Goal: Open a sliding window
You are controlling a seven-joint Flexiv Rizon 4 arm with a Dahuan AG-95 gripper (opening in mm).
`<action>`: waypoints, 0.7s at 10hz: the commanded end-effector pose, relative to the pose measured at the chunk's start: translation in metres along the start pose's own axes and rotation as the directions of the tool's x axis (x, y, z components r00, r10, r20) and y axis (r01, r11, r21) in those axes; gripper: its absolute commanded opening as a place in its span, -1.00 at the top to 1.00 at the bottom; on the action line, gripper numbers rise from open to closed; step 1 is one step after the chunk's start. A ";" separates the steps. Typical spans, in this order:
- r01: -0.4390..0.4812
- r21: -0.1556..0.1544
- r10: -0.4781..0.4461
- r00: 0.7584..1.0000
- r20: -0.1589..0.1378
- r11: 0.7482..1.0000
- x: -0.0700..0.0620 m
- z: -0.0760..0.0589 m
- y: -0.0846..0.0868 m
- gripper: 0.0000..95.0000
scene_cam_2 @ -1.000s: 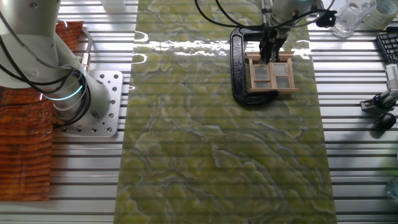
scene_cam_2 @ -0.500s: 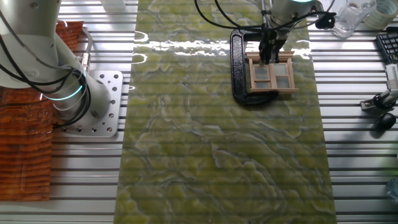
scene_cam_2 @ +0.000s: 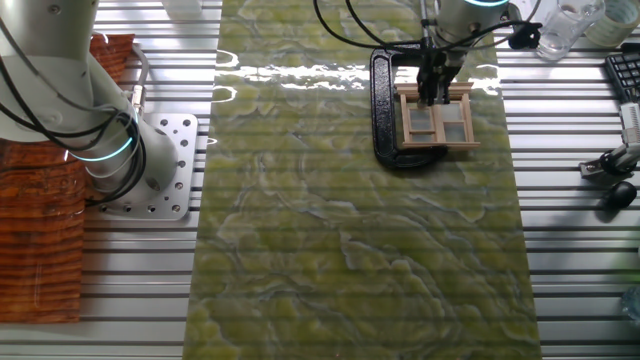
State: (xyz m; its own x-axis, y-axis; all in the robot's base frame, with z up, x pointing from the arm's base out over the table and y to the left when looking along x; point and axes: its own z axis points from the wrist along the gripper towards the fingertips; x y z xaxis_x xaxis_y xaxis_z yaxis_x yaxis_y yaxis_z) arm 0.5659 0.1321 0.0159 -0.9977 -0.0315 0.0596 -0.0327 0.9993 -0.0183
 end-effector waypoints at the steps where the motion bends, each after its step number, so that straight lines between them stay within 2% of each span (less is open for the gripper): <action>1: 0.002 0.000 -0.002 1.000 0.000 1.000 0.000 0.000 -0.001 1.00; 5: 0.003 0.005 -0.003 1.000 -0.003 1.000 0.000 -0.001 -0.003 1.00; 7: 0.016 0.024 -0.016 1.000 -0.010 1.000 -0.001 -0.001 -0.004 1.00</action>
State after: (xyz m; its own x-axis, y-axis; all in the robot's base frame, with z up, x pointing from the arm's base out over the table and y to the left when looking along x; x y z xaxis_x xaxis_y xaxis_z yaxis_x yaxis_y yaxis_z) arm 0.5660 0.1283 0.0174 -0.9966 -0.0464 0.0679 -0.0489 0.9982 -0.0355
